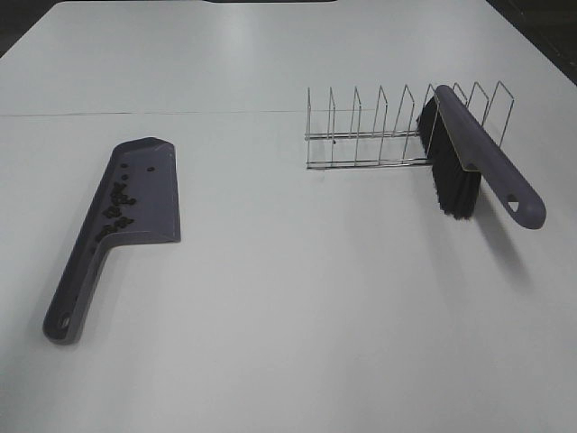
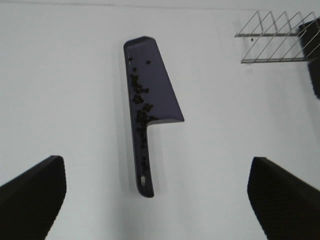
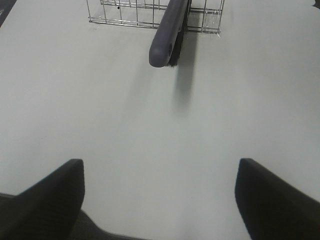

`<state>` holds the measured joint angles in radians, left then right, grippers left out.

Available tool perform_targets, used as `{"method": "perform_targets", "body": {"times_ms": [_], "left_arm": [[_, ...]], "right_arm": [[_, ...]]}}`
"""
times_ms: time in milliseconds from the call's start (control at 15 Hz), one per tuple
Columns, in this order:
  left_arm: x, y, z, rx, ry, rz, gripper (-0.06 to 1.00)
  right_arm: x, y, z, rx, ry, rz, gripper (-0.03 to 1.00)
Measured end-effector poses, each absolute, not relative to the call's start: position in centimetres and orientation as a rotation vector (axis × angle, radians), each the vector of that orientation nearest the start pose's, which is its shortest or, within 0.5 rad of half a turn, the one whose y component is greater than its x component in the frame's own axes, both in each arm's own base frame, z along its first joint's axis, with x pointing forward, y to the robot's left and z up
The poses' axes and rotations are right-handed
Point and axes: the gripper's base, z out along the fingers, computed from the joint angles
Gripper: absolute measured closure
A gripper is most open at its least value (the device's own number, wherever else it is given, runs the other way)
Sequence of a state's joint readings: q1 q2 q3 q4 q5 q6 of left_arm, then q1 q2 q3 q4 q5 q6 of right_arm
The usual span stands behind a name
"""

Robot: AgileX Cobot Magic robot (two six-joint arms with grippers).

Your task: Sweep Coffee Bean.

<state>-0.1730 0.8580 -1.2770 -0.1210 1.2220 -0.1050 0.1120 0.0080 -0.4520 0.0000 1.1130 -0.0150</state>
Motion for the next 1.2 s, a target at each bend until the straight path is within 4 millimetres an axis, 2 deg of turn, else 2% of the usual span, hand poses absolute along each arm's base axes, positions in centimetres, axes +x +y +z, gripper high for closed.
{"method": "perform_targets", "body": {"times_ms": [67, 133, 267, 400, 467, 533, 667, 867, 1000, 1200], "left_arm": [[11.1, -3.0, 44.5, 0.091, 2.275, -0.298, 0.04], [9.6, -2.7, 44.8, 0.092, 2.233, -0.301, 0.04], [7.1, -2.3, 43.6, 0.096, 2.209, -0.302, 0.04], [5.8, -2.1, 39.8, 0.097, 2.272, -0.295, 0.04], [5.0, -1.9, 37.3, 0.098, 2.313, -0.291, 0.04], [3.6, -1.7, 34.0, 0.094, 2.324, -0.29, 0.04], [2.4, -1.4, 30.5, 0.09, 2.263, -0.293, 0.04], [0.4, -1.1, 28.3, 0.136, 2.167, -0.277, 0.04], [-0.7, -0.7, 28.2, 0.173, 2.06, -0.239, 0.04], [-1.0, -0.4, 28.1, 0.182, 2.036, -0.199, 0.04]], "right_arm": [[-0.1, 0.0, 26.0, -0.137, 2.149, 0.056, 0.24], [-0.1, 0.0, 26.0, -0.137, 2.149, 0.056, 0.24], [-0.1, 0.0, 26.0, -0.137, 2.149, 0.056, 0.24], [-0.1, 0.0, 26.0, -0.137, 2.149, 0.056, 0.24], [-0.1, 0.0, 26.0, -0.137, 2.149, 0.056, 0.24], [-0.1, 0.0, 26.0, -0.137, 2.149, 0.056, 0.24], [-0.1, 0.0, 26.0, -0.137, 2.149, 0.056, 0.24], [-0.3, 0.0, 26.0, -0.137, 2.137, 0.056, 0.24], [-0.3, 0.0, 26.0, -0.138, 2.137, 0.056, 0.24], [-0.3, 0.0, 26.0, -0.192, 2.132, 0.035, 0.25]]}}
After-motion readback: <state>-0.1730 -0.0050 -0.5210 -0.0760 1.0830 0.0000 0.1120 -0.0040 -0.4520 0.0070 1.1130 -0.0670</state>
